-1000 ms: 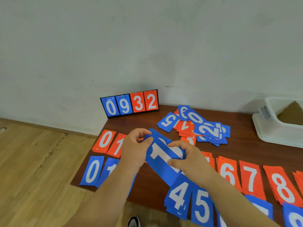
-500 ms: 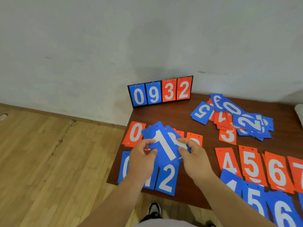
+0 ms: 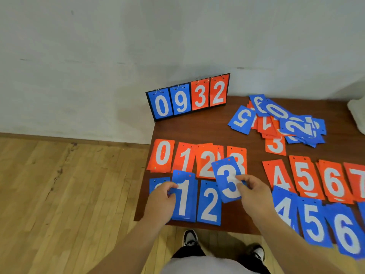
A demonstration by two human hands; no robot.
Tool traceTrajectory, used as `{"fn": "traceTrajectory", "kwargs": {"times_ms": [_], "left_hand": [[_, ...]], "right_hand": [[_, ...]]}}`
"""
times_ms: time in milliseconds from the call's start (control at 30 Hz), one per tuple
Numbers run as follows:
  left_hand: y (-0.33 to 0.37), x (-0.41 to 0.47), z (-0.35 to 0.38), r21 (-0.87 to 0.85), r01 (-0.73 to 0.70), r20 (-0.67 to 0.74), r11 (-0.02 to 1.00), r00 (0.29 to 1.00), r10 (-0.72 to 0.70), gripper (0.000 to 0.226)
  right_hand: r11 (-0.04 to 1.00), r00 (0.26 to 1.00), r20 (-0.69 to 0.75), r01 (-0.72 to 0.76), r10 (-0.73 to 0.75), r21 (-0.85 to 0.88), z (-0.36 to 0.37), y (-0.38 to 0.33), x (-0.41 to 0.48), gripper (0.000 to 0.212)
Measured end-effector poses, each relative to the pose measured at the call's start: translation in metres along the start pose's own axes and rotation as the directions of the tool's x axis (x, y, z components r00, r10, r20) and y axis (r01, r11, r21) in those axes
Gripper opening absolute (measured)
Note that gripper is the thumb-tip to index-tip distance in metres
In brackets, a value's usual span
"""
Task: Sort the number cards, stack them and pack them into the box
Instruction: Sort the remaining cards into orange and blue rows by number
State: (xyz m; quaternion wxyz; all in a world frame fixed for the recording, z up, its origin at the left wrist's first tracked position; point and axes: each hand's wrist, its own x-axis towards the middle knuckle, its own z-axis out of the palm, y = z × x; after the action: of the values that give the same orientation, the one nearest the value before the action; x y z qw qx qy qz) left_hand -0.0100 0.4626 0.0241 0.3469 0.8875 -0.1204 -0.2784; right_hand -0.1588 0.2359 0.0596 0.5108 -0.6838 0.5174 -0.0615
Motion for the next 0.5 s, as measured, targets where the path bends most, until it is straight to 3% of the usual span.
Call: {"fn": "traceTrajectory", "kwargs": {"times_ms": [100, 233, 333, 433, 500], "left_hand": [[-0.012, 0.003, 0.023, 0.146, -0.032, 0.105, 0.989, 0.994, 0.017, 0.029], [-0.014, 0.009, 0.037, 0.314, -0.075, 0.130, 0.946, 0.991, 0.035, 0.035], [-0.013, 0.011, 0.043, 0.527, -0.145, 0.123, 0.838, 0.988, 0.094, 0.044], [-0.013, 0.012, 0.046, 0.626, -0.164, 0.105, 0.762, 0.987, 0.126, 0.041], [-0.014, 0.013, 0.047, 0.651, -0.183, 0.119, 0.736, 0.983, 0.139, 0.041]], "right_hand": [[0.998, 0.997, -0.046, -0.057, 0.055, -0.038, -0.007, 0.025, -0.003, 0.011], [0.986, 0.988, -0.090, -0.135, 0.126, -0.102, -0.010, 0.057, -0.008, 0.012], [0.966, 0.986, -0.076, -0.164, 0.152, -0.199, -0.007, 0.079, -0.009, 0.020], [0.917, 0.984, -0.033, -0.176, 0.175, -0.359, -0.001, 0.092, -0.007, 0.035], [0.821, 0.989, -0.004, -0.127, 0.150, -0.556, 0.002, 0.095, -0.006, 0.041]]}}
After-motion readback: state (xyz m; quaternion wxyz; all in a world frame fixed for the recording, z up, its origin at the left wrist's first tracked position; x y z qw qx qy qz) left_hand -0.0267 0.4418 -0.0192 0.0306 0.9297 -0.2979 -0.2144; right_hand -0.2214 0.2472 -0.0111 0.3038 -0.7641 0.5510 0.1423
